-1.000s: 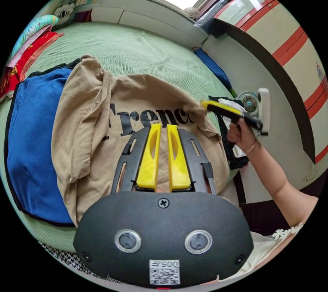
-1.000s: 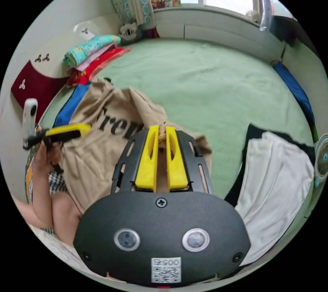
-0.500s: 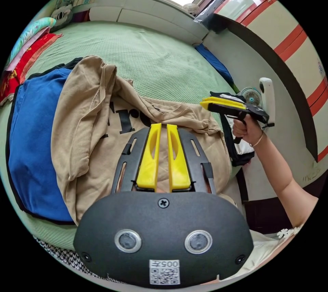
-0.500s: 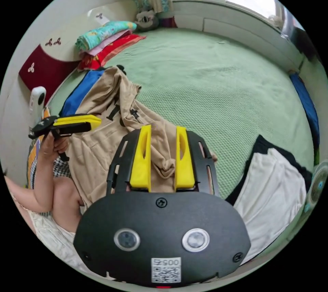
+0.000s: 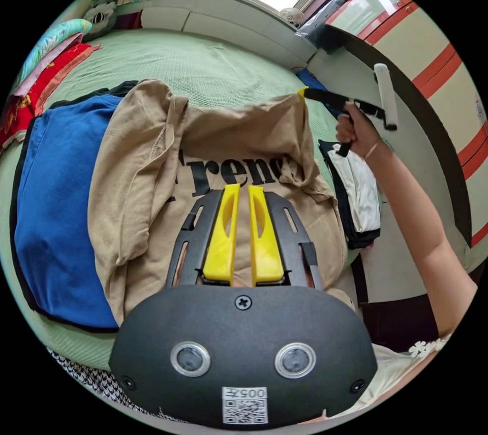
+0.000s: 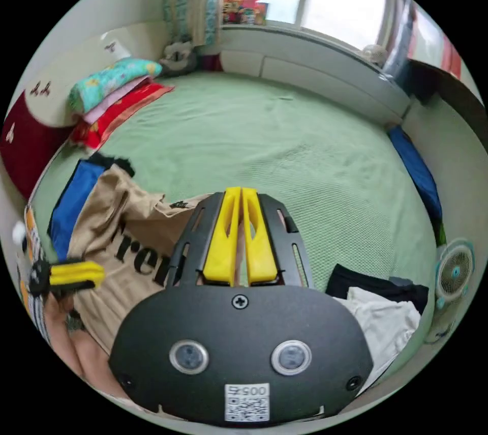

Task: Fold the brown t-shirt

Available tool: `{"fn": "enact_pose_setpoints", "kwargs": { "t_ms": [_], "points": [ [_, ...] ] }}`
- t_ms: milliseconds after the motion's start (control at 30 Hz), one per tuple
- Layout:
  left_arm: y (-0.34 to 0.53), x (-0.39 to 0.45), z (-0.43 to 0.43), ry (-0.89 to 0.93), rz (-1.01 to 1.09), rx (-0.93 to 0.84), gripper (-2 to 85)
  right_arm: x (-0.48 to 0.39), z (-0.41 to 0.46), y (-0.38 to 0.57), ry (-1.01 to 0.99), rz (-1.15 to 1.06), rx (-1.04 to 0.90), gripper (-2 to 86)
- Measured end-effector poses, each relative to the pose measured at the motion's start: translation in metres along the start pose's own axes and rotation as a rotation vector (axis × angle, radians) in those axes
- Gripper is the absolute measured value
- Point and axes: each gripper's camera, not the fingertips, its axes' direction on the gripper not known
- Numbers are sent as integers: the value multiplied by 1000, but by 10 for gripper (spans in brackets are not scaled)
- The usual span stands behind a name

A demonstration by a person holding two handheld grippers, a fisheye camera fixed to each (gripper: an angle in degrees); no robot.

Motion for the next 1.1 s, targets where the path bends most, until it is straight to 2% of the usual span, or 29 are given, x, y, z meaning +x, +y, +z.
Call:
{"fn": "enact_pose_setpoints", "kwargs": {
  "t_ms": [67, 133, 200, 267, 367, 533, 700, 767, 833, 900, 933, 1100],
  "points": [
    [0, -1, -2, -8, -7, 3, 49, 24, 9, -19, 52, 144, -41, -11],
    [1, -3, -4, -3, -19, 16, 49, 33, 9, -22, 130, 212, -48, -7],
    [2, -3, -6, 4, -23, 25, 50, 35, 4, -14, 109, 225, -32, -2],
    [4, -2, -7, 4, -21, 24, 50, 28, -3, 9, -35, 175, -38, 21],
    [7, -1, -7, 2, -20, 16, 50, 8, -6, 55, -118, 39, -94, 63],
    [16, 5, -6, -16, -2, -3, 50, 2, 3, 98, -104, 20, -181, 89],
    [18, 4, -7, -24, -1, -8, 50, -15, 9, 82, -164, 34, -213, 109],
    [17, 2, -7, -23, -7, -8, 50, -37, 21, 71, -144, -18, -295, 122],
    [16, -1, -5, -7, -14, -7, 49, -50, 37, 67, -77, -51, -375, 109],
    [17, -3, -3, 3, -10, -8, 49, -55, 43, 62, 25, -50, -392, 39],
    [17, -4, -1, 2, -14, -21, 49, -53, 41, 55, 99, -29, -377, 17],
    [18, -6, -1, 0, -9, -31, 49, -15, 24, 12, 135, 136, -266, -6]
  ]
}}
